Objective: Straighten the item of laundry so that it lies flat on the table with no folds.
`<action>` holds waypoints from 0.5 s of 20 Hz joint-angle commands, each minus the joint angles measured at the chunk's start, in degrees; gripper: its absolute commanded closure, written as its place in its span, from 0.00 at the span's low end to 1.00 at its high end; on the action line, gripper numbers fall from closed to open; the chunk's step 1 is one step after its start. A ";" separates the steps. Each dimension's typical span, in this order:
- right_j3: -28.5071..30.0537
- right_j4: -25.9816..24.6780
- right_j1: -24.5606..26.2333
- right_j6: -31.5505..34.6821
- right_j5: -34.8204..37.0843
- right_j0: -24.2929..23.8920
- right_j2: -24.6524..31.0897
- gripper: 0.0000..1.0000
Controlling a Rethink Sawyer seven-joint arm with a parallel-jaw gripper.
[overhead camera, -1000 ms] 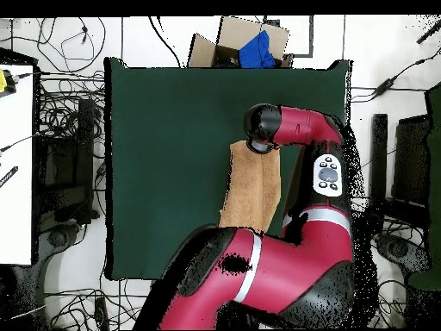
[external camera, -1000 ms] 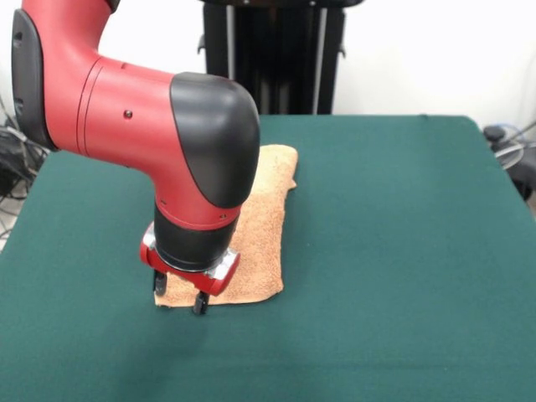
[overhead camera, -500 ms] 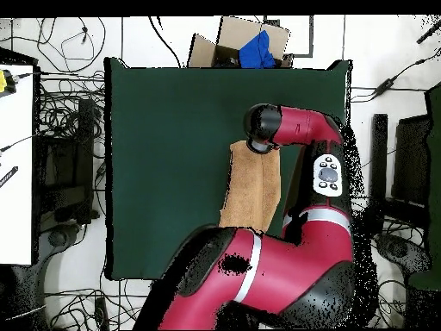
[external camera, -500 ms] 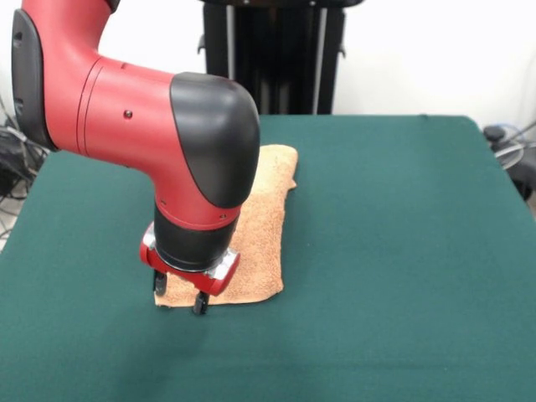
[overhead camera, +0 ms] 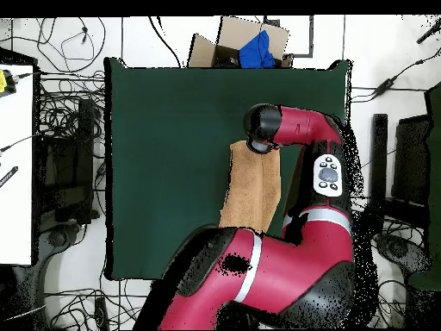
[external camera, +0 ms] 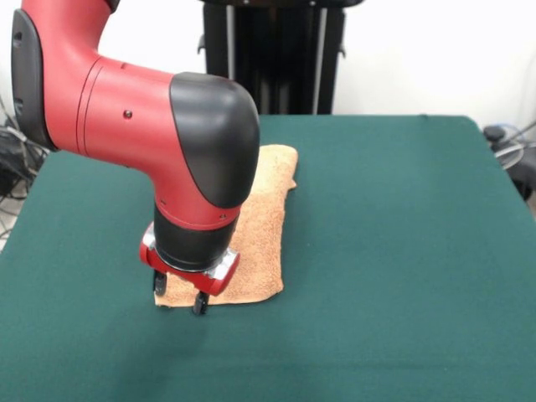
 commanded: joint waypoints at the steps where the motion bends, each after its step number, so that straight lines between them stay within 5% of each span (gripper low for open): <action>1: 6.03 -4.43 5.68 -5.39 -6.49 -1.66 3.56 0.00; 10: 6.34 -4.58 3.83 -6.46 -6.49 -1.49 3.78 0.00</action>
